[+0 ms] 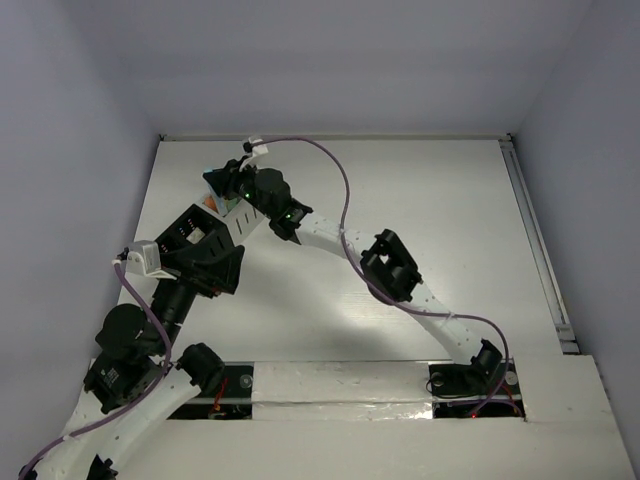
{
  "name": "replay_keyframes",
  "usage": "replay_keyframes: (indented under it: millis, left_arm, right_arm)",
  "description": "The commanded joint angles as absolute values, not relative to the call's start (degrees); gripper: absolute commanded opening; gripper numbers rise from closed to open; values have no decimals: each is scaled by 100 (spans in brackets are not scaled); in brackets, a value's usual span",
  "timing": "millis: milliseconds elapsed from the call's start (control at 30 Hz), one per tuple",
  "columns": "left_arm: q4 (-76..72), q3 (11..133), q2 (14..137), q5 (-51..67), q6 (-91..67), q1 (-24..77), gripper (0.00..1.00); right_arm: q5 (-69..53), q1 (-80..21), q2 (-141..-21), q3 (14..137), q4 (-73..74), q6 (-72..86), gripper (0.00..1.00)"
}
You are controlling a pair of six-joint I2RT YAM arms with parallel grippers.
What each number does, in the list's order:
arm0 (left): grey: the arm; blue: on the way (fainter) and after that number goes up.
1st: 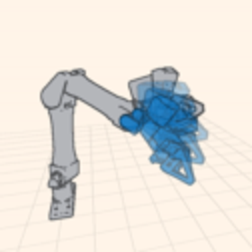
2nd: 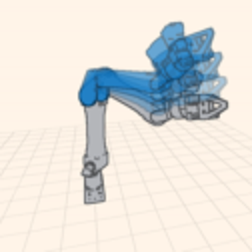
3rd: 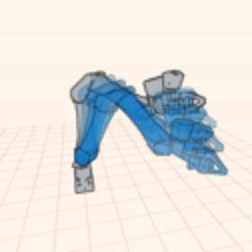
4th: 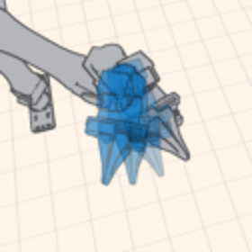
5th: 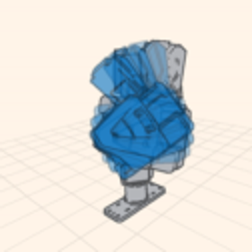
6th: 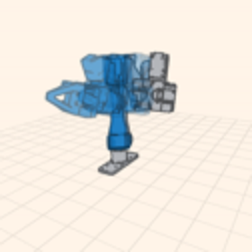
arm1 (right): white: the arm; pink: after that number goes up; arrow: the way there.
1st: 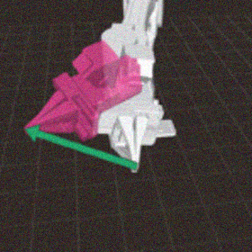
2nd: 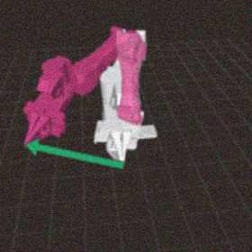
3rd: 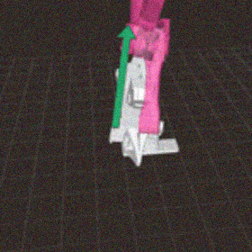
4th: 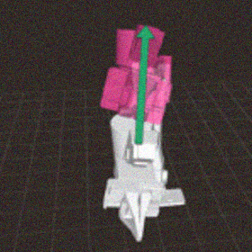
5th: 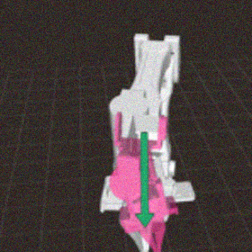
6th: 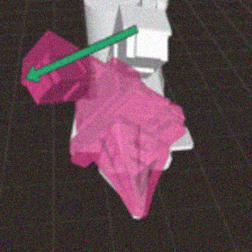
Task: Sort the stationery into containers
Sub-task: Place the pen in the storage box.
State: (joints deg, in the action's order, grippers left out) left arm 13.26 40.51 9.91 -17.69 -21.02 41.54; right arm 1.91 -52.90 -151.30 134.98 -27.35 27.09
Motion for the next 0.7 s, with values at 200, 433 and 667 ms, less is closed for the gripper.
replay_keyframes:
  millis: [200,433,667]
  left_arm:
    - [1169,4078,1090,-1811,-1986,4069,99]
    - [1186,4078,1134,-1828,-2004,4017,99]
    - [1195,4061,1108,-1872,-2021,3964,99]
  right_arm:
    - [229,-5326,-15232,13624,-3111,2373,0]
    - [203,-5379,-15047,13360,-3234,2197,0]
    - [79,-5484,-14160,11946,-3902,2066,30]
